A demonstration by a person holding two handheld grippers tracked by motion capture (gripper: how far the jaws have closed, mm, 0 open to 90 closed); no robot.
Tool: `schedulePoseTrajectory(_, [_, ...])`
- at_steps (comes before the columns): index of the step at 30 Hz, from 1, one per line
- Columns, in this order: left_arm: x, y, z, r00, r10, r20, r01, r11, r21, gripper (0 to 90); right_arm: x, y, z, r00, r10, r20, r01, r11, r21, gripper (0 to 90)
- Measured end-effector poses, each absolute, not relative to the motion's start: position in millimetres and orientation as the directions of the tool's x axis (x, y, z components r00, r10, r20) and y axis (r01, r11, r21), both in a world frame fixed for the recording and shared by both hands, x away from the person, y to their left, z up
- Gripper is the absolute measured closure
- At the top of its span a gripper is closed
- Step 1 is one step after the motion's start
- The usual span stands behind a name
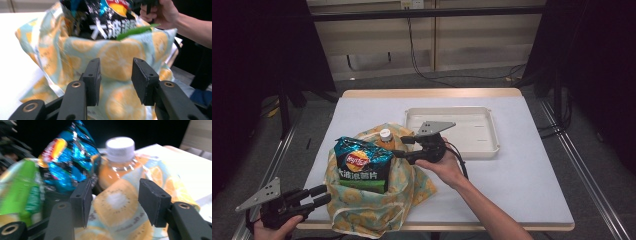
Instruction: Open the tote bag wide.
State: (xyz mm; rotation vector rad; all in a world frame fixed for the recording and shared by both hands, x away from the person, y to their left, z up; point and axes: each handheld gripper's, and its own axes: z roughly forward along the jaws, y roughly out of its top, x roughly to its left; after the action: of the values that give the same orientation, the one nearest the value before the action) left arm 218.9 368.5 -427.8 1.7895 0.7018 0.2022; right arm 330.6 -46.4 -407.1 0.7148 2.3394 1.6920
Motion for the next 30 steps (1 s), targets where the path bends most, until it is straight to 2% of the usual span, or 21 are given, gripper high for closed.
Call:
schedulePoseTrajectory(2, [224.8,365.5,-423.8,0.808,0.553,-0.205,0.351,-0.171,0.921,59.0,333.5,-44.8,-411.1,-0.868,0.477,0.141,0.29,0.254,0.923,47.4])
schedulePoseTrajectory(3, [228.0,363.6,-421.7,0.807,0.554,-0.202,0.346,-0.167,0.923,58.7,334.2,-44.5,-413.0,-0.865,0.482,0.138,0.294,0.265,0.918,53.1])
schedulePoseTrajectory(4, [228.0,363.6,-421.7,0.807,0.554,-0.202,0.346,-0.167,0.923,57.6,334.2,-44.5,-413.0,-0.865,0.482,0.138,0.294,0.265,0.918,53.1])
schedulePoseTrajectory(5, [234.8,358.5,-417.6,0.81,0.551,-0.199,0.338,-0.163,0.927,57.1,335.3,-44.3,-417.2,-0.864,0.487,0.127,0.296,0.286,0.911,67.8])
schedulePoseTrajectory(6, [234.8,358.5,-417.6,0.81,0.551,-0.199,0.338,-0.163,0.927,56.5,335.3,-44.3,-417.2,-0.864,0.487,0.127,0.296,0.286,0.911,67.8])
schedulePoseTrajectory(7, [241.7,353.3,-414.5,0.81,0.553,-0.196,0.331,-0.154,0.931,56.1,335.2,-44.7,-419.1,-0.863,0.487,0.132,0.303,0.29,0.908,81.3])
schedulePoseTrajectory(9, [245.1,351.1,-413.2,0.812,0.55,-0.193,0.328,-0.156,0.932,55.7,334.3,-46.7,-418.9,-0.861,0.493,0.126,0.299,0.291,0.909,90.0])
schedulePoseTrajectory(16, [253.5,341.8,-408.3,0.814,0.548,-0.192,0.316,-0.141,0.938,49.3,328.6,-64.8,-424.4,-0.844,0.522,0.123,0.317,0.3,0.9,90.0])
schedulePoseTrajectory(19, [249.5,338.3,-412.6,0.82,0.544,-0.177,0.318,-0.176,0.932,37.6,323.8,-74.8,-438.1,-0.834,0.536,0.129,0.347,0.328,0.879,90.0])
schedulePoseTrajectory(23, [245.5,334.9,-418.1,0.839,0.515,-0.174,0.322,-0.212,0.923,32.5,316.3,-72.6,-452.9,-0.843,0.522,0.132,0.362,0.367,0.857,90.0])
schedulePoseTrajectory(25, [244.3,334.1,-419.5,0.846,0.506,-0.167,0.321,-0.234,0.918,31.8,310.9,-67.9,-459.1,-0.851,0.508,0.131,0.362,0.389,0.847,90.0])
schedulePoseTrajectory(30, [238.8,330.4,-425.3,0.863,0.491,-0.121,0.309,-0.322,0.895,42.2,300.0,-56.7,-463.1,-0.874,0.466,0.138,0.345,0.396,0.851,90.0])
